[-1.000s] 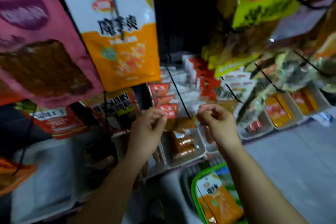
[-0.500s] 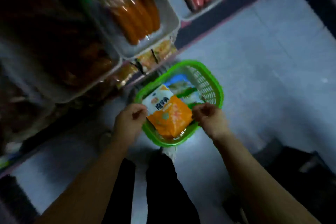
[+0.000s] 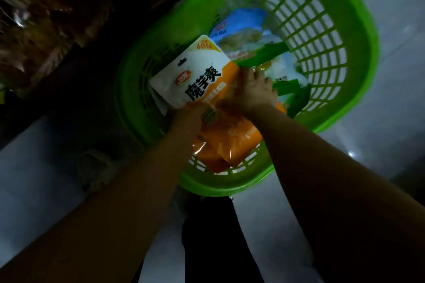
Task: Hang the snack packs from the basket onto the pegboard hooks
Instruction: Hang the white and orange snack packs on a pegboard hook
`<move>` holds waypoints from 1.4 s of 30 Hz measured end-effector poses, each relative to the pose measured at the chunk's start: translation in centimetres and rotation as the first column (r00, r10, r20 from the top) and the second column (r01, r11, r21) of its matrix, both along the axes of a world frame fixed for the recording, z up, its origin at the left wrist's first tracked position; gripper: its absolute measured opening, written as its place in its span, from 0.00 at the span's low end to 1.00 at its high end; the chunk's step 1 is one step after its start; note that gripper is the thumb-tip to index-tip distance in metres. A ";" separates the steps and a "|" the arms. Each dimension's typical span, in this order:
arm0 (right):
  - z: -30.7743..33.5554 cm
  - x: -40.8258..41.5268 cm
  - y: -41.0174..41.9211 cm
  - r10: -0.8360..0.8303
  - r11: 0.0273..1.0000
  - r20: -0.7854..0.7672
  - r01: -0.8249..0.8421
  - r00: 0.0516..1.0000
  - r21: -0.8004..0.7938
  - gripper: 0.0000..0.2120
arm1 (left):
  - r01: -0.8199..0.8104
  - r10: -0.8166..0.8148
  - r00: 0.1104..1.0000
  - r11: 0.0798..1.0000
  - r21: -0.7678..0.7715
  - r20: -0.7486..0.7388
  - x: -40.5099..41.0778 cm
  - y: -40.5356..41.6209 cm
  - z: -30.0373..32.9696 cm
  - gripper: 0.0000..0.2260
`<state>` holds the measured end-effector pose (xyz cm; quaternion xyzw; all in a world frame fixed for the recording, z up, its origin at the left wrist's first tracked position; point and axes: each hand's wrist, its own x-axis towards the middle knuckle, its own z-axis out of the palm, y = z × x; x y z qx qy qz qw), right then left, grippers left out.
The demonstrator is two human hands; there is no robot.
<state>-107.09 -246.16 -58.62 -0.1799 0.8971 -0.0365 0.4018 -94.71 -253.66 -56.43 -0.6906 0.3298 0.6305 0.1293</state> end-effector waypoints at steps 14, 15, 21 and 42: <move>0.1 -6.2 5.3 -0.398 0.917 -0.050 0.396 0.916 -0.051 0.24 | -0.135 0.136 0.989 0.990 -0.029 0.054 -0.8 0.3 0.4 0.19; 0.0 -6.1 5.3 -0.409 0.912 -0.044 0.406 0.912 -0.058 0.24 | -0.119 0.119 0.990 0.993 -0.004 0.074 -0.7 0.1 0.2 0.21; 2.3 -4.3 4.8 -0.541 0.819 0.072 0.544 0.838 -0.182 0.19 | 0.044 -0.020 0.992 0.980 -0.196 0.127 -0.3 -0.7 0.8 0.17; 57.8 6.8 -2.9 -0.201 0.505 0.570 0.583 0.797 -0.637 0.17 | -0.461 0.199 0.880 0.579 -0.672 -0.432 9.9 -7.9 56.1 0.05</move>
